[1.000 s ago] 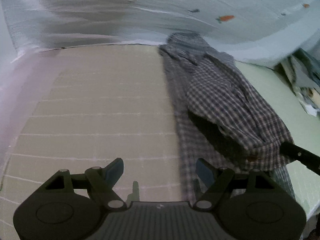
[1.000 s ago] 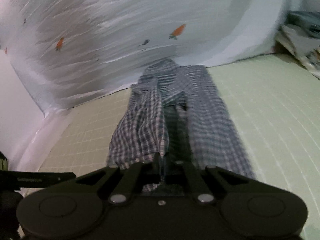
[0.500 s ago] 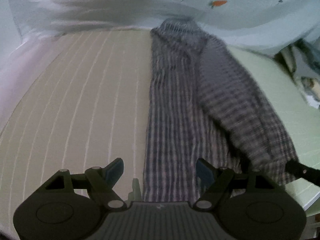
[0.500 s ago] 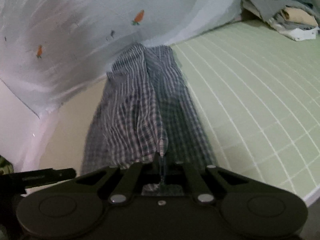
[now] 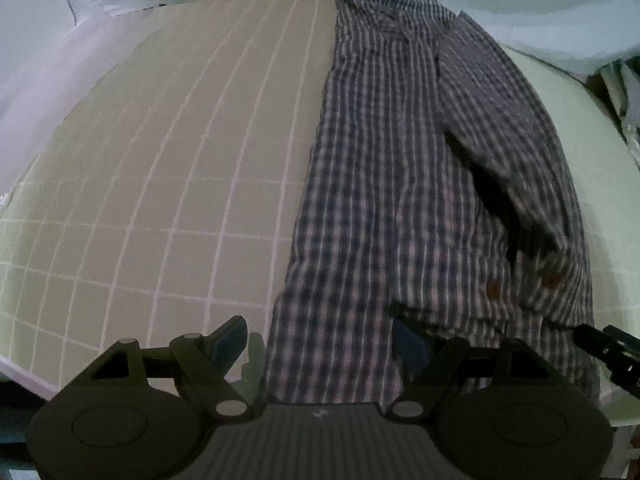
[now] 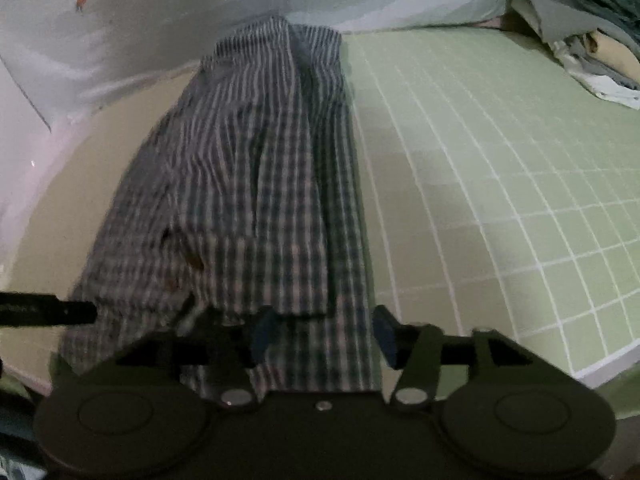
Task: Fold clothes
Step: 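Grasp the shirt hem with both grippers side by side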
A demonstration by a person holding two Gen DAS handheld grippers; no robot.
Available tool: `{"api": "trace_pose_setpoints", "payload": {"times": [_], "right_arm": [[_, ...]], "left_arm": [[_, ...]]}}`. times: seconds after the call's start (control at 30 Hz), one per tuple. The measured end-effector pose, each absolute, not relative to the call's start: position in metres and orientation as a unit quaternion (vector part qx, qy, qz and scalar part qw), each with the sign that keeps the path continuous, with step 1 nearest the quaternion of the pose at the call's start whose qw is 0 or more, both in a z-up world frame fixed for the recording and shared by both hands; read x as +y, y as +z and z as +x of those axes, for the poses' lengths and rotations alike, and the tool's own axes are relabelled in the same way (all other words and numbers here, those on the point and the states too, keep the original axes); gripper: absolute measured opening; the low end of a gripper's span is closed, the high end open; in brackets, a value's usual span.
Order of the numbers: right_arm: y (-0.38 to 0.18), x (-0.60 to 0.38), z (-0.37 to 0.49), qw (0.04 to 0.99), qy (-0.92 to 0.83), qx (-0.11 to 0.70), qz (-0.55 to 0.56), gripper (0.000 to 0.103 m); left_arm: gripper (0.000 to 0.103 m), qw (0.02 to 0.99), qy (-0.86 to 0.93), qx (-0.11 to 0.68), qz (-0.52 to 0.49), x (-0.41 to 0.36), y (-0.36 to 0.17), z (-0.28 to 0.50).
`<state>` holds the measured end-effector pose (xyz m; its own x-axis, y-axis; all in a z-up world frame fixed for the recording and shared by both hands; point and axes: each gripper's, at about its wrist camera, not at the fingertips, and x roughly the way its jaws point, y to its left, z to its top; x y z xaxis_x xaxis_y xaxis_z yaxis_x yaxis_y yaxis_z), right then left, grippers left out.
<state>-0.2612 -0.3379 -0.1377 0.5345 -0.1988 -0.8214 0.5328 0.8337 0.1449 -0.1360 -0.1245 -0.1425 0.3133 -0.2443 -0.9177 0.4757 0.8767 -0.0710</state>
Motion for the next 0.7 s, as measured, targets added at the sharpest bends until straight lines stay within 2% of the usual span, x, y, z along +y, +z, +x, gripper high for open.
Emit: {"api": "trace_pose_setpoints", "payload": {"times": [0.13, 0.43, 0.53, 0.6, 0.67, 0.7], "right_arm": [[-0.145, -0.332, -0.262, 0.849, -0.212, 0.451, 0.179, 0.076], [-0.155, -0.324, -0.263, 0.847, -0.193, 0.465, 0.170, 0.090], [-0.155, -0.322, -0.262, 0.847, -0.191, 0.468, 0.166, 0.091], [-0.154, -0.320, -0.262, 0.848, -0.187, 0.470, 0.158, 0.090], [-0.152, -0.317, -0.263, 0.851, -0.181, 0.471, 0.147, 0.079], [-0.150, -0.315, -0.264, 0.853, -0.179, 0.471, 0.136, 0.062]], "left_arm": [[0.080, 0.799, -0.224, 0.546, 0.115, -0.122, -0.148, -0.146], [0.083, 0.793, -0.223, 0.554, 0.118, -0.121, -0.154, -0.163], [0.083, 0.790, -0.230, 0.554, 0.125, -0.122, -0.154, -0.169], [0.083, 0.789, -0.236, 0.553, 0.131, -0.122, -0.154, -0.174], [0.081, 0.787, -0.244, 0.550, 0.138, -0.124, -0.154, -0.179], [0.079, 0.786, -0.249, 0.548, 0.140, -0.125, -0.154, -0.182]]}}
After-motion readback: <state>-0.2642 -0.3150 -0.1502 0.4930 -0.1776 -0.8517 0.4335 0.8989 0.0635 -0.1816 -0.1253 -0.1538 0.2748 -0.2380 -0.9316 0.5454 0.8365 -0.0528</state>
